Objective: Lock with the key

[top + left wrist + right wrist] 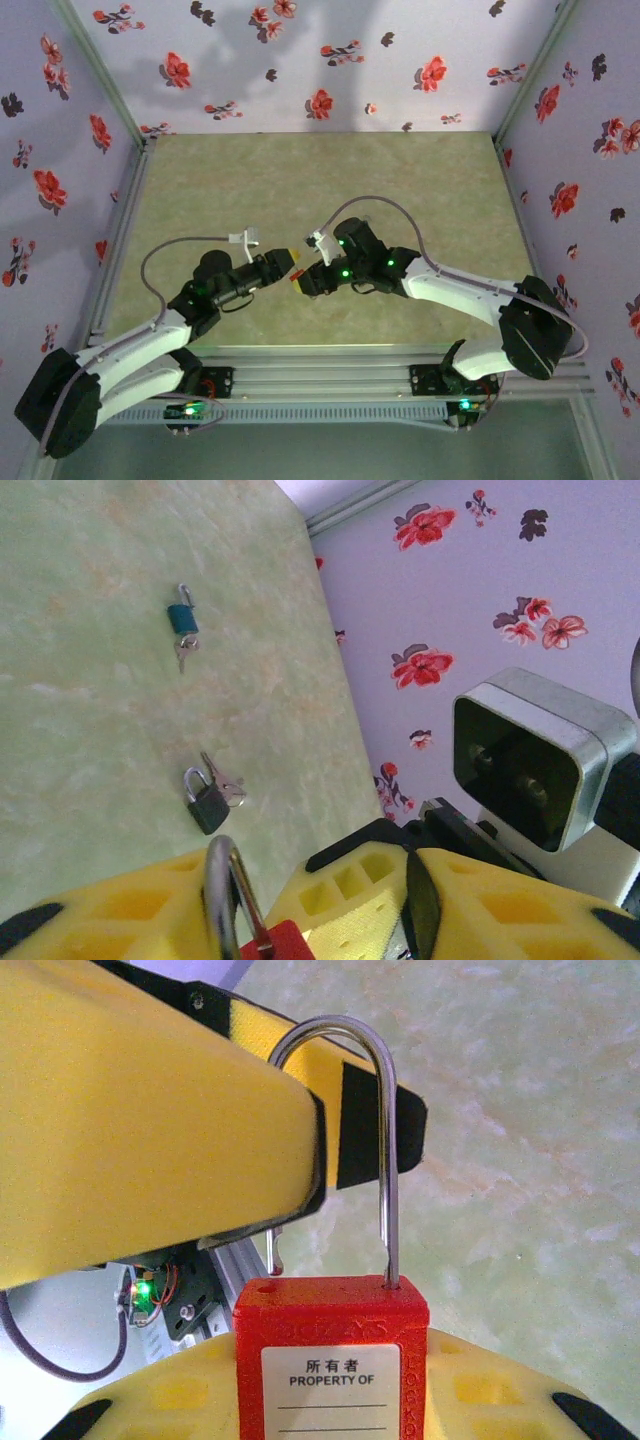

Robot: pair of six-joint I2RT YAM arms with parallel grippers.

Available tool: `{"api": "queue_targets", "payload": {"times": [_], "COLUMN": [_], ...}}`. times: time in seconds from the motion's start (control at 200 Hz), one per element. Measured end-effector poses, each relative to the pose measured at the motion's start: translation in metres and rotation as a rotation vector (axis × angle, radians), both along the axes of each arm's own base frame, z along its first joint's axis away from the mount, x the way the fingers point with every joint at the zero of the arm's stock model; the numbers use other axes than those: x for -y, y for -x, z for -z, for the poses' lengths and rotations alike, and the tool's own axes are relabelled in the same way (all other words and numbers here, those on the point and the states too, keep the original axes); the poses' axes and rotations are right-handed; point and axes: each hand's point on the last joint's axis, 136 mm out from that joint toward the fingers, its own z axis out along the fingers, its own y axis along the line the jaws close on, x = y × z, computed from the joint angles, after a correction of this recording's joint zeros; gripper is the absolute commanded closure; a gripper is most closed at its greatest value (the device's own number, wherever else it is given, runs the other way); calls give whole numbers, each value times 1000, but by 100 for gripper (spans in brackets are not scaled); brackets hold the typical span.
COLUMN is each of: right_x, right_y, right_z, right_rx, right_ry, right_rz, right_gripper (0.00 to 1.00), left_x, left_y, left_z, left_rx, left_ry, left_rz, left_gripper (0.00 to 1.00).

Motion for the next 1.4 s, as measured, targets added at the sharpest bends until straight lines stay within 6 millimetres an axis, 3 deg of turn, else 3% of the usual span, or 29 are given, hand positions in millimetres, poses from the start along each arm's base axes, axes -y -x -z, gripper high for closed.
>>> {"api": "queue_targets", "payload": {"times": [0.56,0.97,1.4], "right_x": [3,5,5], "right_y": [-2,-4,-5], "right_z": [4,6,6], "right_rx": [12,22,24], "right_ry": [28,42,43], "right_rz": [17,34,37], "right_gripper": [100,100,100], "left_x": [-12,-15,-15], "left_y": [1,1,0], "left_z": [-11,-2,4], "left_rx": [30,14,-1], "left_ry": [7,-27,-65], "left_rz": [-25,-27,-26], "left_gripper": [68,58,69]}}
